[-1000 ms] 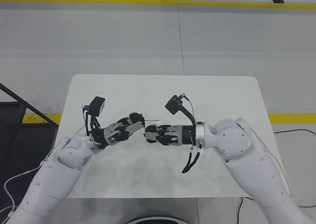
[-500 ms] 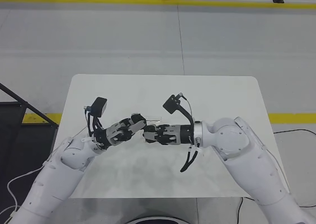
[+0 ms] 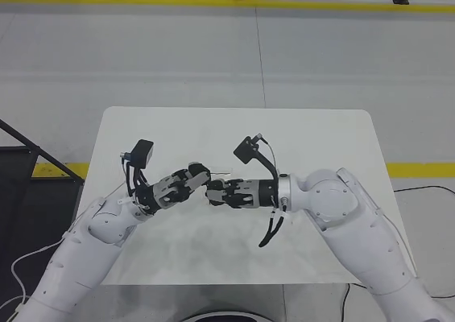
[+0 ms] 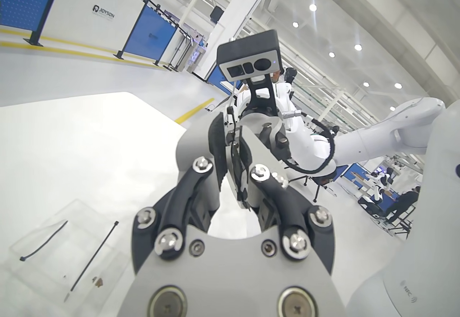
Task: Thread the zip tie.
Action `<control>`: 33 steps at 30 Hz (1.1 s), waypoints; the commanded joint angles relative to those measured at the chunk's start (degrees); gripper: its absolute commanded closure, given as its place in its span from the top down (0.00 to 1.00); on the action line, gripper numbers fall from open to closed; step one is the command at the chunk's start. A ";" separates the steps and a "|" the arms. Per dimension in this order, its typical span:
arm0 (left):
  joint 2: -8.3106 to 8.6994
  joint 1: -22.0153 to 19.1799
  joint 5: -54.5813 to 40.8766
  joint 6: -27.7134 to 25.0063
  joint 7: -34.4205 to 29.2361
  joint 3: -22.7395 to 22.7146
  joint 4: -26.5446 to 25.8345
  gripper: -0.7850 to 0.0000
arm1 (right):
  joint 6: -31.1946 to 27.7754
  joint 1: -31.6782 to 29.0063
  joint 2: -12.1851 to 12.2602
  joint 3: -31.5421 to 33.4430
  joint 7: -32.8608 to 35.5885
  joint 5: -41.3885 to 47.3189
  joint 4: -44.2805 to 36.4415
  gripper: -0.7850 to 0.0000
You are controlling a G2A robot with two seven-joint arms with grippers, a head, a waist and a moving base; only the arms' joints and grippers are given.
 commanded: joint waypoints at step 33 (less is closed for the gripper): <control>-0.61 1.48 10.61 0.00 10.59 -3.54 0.94 0.00 | 5.51 -4.15 1.07 4.34 -6.02 -3.69 -0.85 0.87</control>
